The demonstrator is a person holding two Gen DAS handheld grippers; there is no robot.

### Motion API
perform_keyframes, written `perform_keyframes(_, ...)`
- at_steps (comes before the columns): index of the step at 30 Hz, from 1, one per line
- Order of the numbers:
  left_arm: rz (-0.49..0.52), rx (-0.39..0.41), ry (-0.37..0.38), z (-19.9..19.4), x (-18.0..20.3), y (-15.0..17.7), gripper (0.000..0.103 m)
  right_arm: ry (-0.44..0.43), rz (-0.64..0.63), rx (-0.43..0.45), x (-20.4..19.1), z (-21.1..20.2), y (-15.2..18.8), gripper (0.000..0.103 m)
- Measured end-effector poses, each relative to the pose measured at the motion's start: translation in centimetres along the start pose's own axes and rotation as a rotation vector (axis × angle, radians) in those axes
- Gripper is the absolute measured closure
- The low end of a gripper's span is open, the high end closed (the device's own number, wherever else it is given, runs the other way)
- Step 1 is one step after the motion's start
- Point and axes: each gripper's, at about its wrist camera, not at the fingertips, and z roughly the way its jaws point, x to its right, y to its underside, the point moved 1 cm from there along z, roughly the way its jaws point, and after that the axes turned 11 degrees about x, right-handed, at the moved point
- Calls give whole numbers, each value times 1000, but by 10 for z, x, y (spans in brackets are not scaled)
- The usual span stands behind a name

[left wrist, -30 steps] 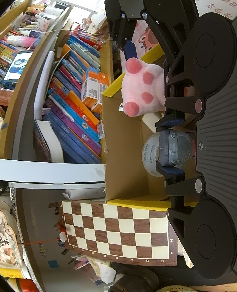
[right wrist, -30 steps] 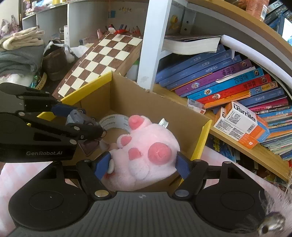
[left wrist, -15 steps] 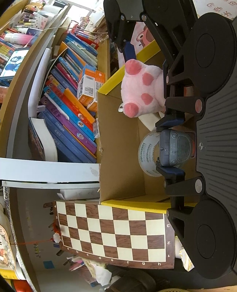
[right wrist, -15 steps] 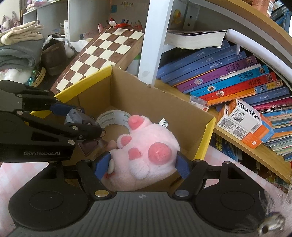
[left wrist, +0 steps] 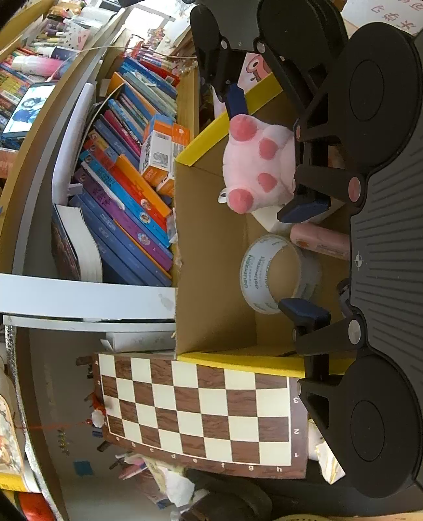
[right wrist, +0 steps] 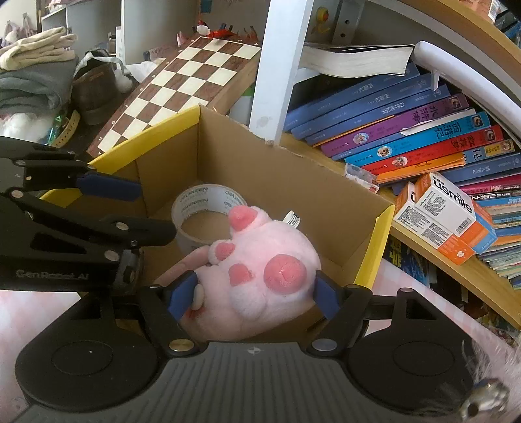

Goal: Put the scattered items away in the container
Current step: 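Lower the grey toy into the box and open the left tool while the right tool holds the pig, then lower the plush pig into the box and open the right tool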

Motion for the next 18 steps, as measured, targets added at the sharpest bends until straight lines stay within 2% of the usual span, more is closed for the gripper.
perform_keyframes(13, -28, 26, -5, -5, -5, -3, 51, 69, -113, 52, -5, 0, -12, 28)
perform_keyframes(18, -25, 27, 2, -6, -3, -3, 51, 114, -157, 38, -3, 5, -15, 25)
